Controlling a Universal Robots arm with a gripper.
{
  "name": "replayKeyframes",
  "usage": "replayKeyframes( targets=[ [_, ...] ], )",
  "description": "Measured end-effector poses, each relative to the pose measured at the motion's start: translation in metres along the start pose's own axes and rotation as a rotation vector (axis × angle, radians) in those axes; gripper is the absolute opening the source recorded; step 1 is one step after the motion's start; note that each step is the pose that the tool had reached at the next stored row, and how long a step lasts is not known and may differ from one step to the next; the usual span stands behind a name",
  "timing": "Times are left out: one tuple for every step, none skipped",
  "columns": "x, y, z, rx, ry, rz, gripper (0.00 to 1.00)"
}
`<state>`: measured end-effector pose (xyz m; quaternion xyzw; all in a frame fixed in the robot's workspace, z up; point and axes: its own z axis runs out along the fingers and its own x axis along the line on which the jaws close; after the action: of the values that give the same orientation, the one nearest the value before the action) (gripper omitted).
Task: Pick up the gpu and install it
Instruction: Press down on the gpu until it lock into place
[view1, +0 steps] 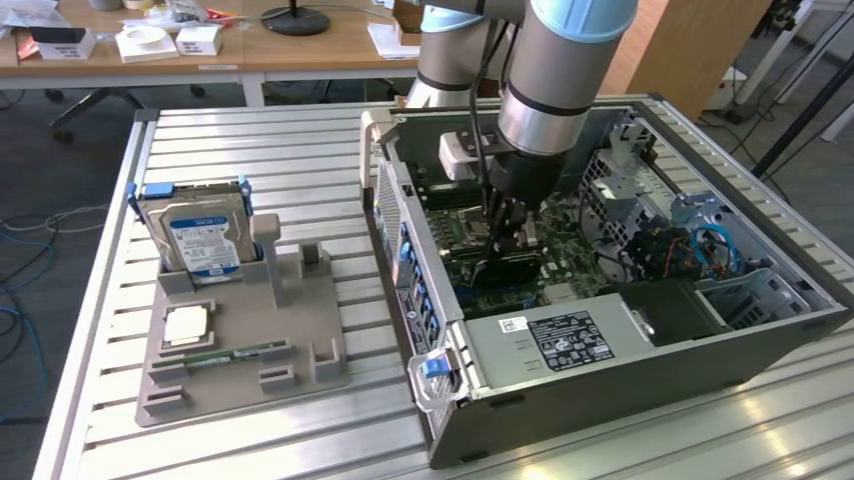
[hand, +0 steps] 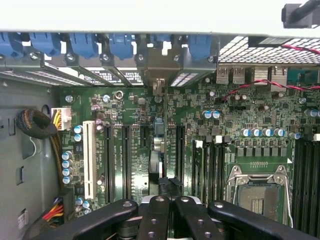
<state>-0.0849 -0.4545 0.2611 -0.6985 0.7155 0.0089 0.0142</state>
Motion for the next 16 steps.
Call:
replayKeyframes(
  targets=[
    [0.0, 0.0, -0.0009, 0.0003, -0.0004, 0.0, 0.1],
    [0.0, 0.0, -0.0022, 0.0, 0.0002, 0.0, 0.1],
    [0.0, 0.0001, -0.0044, -0.0007, 0.0018, 0.0, 0.1],
    [0.0, 0.0, -0.006, -0.0004, 0.0014, 0.0, 0.1],
    [0.0, 0.0, -0.0079, -0.0005, 0.0016, 0.0, 0.1],
    [0.0, -0.0001, -0.0097, -0.0006, 0.0017, 0.0, 0.1],
    [0.0, -0.0001, -0.0115, -0.0006, 0.0017, 0.0, 0.1],
    [0.0, -0.0001, -0.0133, -0.0006, 0.0018, 0.0, 0.1],
    [0.0, -0.0001, -0.0151, -0.0006, 0.0018, 0.0, 0.1],
    [0.0, -0.0002, -0.0171, -0.0006, 0.0018, 0.0, 0.1],
    [0.0, -0.0002, -0.0192, -0.0005, 0.0017, 0.0, 0.1],
    [-0.001, -0.0002, -0.0213, -0.0006, 0.0017, 0.0, 0.1],
    [-0.001, -0.0002, -0.0233, -0.0006, 0.0017, 0.0, 0.1],
    [-0.001, -0.0002, -0.0253, -0.0006, 0.0018, 0.0, 0.1],
    [-0.001, -0.0003, -0.027, -0.0006, 0.0018, 0.0, 0.1],
    [-0.001, -0.0003, -0.0289, -0.0006, 0.0018, 0.0, 0.1]
  ],
)
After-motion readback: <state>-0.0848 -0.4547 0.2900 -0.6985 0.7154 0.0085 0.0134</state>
